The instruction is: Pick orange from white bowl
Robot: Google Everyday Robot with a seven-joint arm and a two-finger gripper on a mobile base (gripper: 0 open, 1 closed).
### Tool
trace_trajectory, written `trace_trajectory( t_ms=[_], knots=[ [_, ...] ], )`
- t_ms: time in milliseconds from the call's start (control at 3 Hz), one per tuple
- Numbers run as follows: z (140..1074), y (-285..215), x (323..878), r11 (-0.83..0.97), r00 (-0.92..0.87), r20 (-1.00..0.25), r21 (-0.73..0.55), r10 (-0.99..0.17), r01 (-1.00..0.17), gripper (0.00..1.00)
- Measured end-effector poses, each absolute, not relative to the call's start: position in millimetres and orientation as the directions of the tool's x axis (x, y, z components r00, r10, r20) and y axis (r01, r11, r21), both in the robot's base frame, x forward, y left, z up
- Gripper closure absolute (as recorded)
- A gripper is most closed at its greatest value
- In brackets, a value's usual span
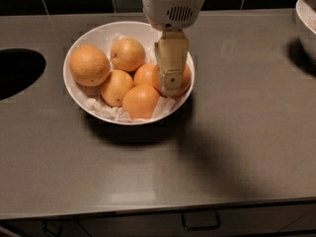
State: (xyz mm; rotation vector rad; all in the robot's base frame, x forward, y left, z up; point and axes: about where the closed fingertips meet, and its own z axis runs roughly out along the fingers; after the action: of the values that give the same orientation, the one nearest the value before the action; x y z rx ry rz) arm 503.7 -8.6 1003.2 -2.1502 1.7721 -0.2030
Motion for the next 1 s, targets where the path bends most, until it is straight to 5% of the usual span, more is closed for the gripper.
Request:
trace_trajectory(
  t_ms=[667,1000],
  knots=[
    [991,-23,499,-0.108,0.154,-0.124,-0.321,-0.98,-0.941,0.38],
    [982,-25,501,-0.101,0.148,-0.137,-0.301,-0.98,-0.948,0.47]
  ],
)
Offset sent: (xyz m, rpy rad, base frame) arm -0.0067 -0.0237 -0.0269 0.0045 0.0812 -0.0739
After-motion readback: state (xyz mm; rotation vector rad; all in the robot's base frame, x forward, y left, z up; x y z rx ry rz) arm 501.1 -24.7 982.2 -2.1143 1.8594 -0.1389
